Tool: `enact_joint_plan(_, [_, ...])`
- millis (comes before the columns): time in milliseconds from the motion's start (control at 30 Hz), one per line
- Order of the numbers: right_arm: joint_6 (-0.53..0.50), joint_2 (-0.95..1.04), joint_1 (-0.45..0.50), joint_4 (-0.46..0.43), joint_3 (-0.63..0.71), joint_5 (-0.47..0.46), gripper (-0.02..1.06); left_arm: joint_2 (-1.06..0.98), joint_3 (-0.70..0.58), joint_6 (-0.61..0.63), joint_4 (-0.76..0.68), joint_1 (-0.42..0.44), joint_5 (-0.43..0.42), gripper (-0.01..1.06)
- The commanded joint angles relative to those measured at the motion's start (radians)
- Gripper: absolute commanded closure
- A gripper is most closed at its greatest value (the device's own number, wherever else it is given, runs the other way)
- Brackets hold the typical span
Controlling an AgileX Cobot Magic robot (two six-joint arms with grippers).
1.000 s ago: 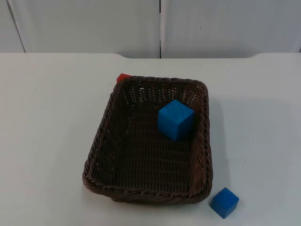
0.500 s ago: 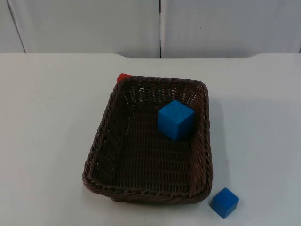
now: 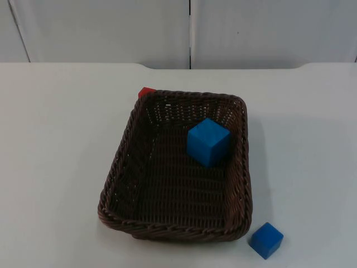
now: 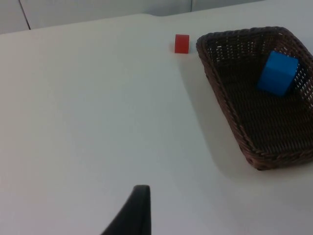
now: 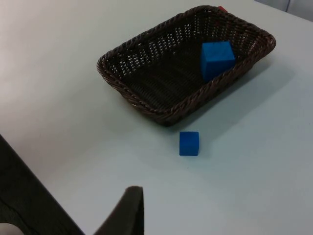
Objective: Pick up the basket with the left hand and place the largest block into the basket with the right hand.
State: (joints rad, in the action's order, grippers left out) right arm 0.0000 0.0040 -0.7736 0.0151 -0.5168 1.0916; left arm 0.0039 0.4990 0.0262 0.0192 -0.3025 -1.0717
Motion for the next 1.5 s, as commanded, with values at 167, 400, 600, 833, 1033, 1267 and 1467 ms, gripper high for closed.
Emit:
enact_joint_plan(167, [0.000, -0.004, -0.004, 0.000, 0.003, -0.013, -0.01, -0.004, -0.004, 0.005, 0.000, -0.005, -0.002, 0.00])
enact_joint_plan(400, [-0.006, -0.004, -0.004, -0.001, 0.003, -0.013, -0.01, -0.004, -0.004, 0.005, 0.000, -0.005, -0.002, 0.00])
enact_joint_plan(600, [-0.006, -0.004, -0.004, -0.001, 0.003, -0.013, -0.01, -0.004, -0.004, 0.005, 0.000, -0.005, -0.002, 0.00])
enact_joint_plan(833, [-0.006, -0.004, -0.004, -0.003, 0.003, -0.013, -0.01, -0.004, -0.004, 0.005, 0.000, -0.005, -0.002, 0.00])
enact_joint_plan(1033, [-0.006, -0.004, -0.004, -0.003, 0.003, -0.013, -0.01, -0.004, -0.004, 0.005, 0.000, 0.026, -0.002, 0.00])
enact_joint_plan(1267, [-0.006, -0.004, -0.004, -0.003, 0.003, -0.013, -0.01, -0.004, -0.004, 0.005, 0.000, 0.096, -0.002, 0.00])
enact_joint_plan(1467, [-0.006, -0.004, -0.004, -0.003, 0.003, -0.013, -0.01, -0.004, -0.004, 0.005, 0.000, 0.187, -0.002, 0.00])
